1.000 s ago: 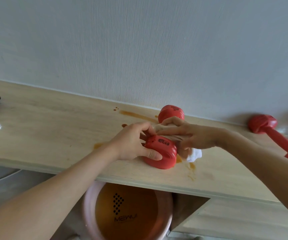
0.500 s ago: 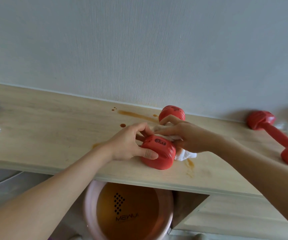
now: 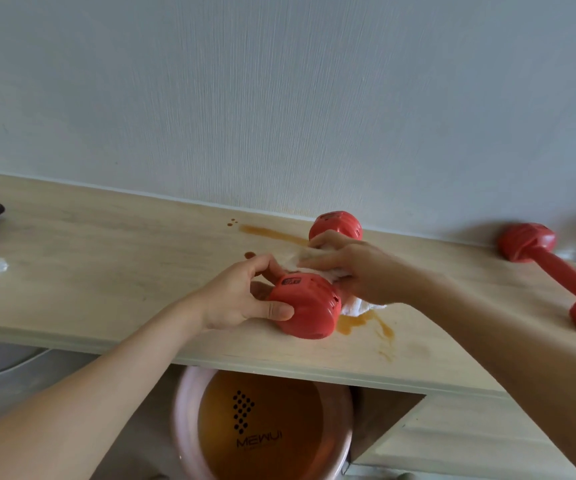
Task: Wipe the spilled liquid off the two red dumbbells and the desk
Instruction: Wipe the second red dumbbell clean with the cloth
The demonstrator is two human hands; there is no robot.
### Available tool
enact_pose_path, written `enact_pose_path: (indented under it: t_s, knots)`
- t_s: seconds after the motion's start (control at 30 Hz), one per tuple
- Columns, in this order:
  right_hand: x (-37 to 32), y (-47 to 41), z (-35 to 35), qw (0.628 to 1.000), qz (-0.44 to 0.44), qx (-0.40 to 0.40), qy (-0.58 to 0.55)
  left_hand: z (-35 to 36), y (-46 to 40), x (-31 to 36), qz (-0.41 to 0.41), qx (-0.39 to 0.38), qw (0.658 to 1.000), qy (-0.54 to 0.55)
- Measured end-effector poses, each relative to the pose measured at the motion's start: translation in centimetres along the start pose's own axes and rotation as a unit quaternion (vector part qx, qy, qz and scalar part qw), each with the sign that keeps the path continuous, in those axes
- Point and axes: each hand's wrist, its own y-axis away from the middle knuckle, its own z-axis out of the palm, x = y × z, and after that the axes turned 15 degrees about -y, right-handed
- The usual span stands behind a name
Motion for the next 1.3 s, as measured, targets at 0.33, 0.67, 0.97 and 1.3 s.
enact_pose_path:
  t_s: [0.33, 0.67, 0.97, 1.3]
  knots:
    - [0.1, -2.8, -0.4, 0.997, 0.031, 0.04, 0.062, -1.1, 1.7, 2.9, -0.03, 0.024, 0.966, -0.256]
    - [-1.9, -1.5, 0.4, 1.0, 0.014, -0.005, -0.008, 0.2, 0.8, 3.9, 0.053, 0.072, 0.954, -0.285]
    - [0.0, -2.3, -0.6, 0.995, 0.087, 0.031, 0.025, 1.4, 0.5, 3.7, 0.031, 0.087, 0.967, -0.237]
    - [-1.0, -0.6, -0.2, 0.999, 0.034, -0.018, -0.011, 1.0, 0.5, 3.2, 0.03, 0.061, 0.975, -0.21]
